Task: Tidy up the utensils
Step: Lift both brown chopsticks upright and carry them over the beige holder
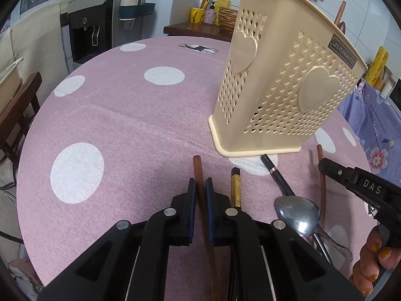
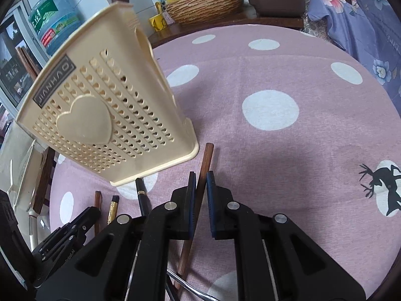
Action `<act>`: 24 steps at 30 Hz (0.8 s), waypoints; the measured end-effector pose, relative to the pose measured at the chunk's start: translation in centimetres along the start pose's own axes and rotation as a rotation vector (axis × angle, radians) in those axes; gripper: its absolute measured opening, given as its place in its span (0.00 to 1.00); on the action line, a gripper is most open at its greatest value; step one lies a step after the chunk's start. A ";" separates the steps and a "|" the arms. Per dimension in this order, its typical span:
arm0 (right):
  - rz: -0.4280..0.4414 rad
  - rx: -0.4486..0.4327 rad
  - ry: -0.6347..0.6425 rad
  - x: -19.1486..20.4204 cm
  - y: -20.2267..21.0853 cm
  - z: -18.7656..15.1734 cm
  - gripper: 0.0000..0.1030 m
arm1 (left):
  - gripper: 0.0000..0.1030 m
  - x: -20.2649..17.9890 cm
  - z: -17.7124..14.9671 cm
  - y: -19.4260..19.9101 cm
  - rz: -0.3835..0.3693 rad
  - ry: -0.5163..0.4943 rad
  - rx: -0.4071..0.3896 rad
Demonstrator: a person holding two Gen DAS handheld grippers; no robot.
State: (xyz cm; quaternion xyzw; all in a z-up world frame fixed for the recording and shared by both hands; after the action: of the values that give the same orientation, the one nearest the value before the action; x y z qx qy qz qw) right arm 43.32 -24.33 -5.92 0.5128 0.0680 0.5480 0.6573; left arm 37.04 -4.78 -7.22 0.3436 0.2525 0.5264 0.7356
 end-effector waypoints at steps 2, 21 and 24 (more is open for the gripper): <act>0.007 -0.022 0.000 0.0 0.6 0.4 0.09 | 0.08 0.0 0.4 0.3 0.000 0.003 -0.015; 0.187 -0.204 0.079 3.5 10.6 4.0 0.07 | 0.08 1.1 5.7 7.4 -0.005 0.040 -0.217; 0.209 -0.231 0.110 4.3 12.4 4.0 0.07 | 0.08 1.2 6.4 8.7 -0.018 0.044 -0.248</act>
State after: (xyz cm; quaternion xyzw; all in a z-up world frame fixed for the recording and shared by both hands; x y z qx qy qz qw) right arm 39.52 -24.93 7.29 0.4073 -0.0133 0.6449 0.6465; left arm 36.90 -3.36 3.60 0.2361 0.2046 0.5544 0.7714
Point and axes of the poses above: each gripper's, at about its wrist camera, not at the fingertips, and y roughly against the way its jaws point, x to its left, z to its top, the point moved 8 cm from there along -y, roughly the way its jaws point, and after that the axes turned 15 degrees about -y, right-handed, at the moved point
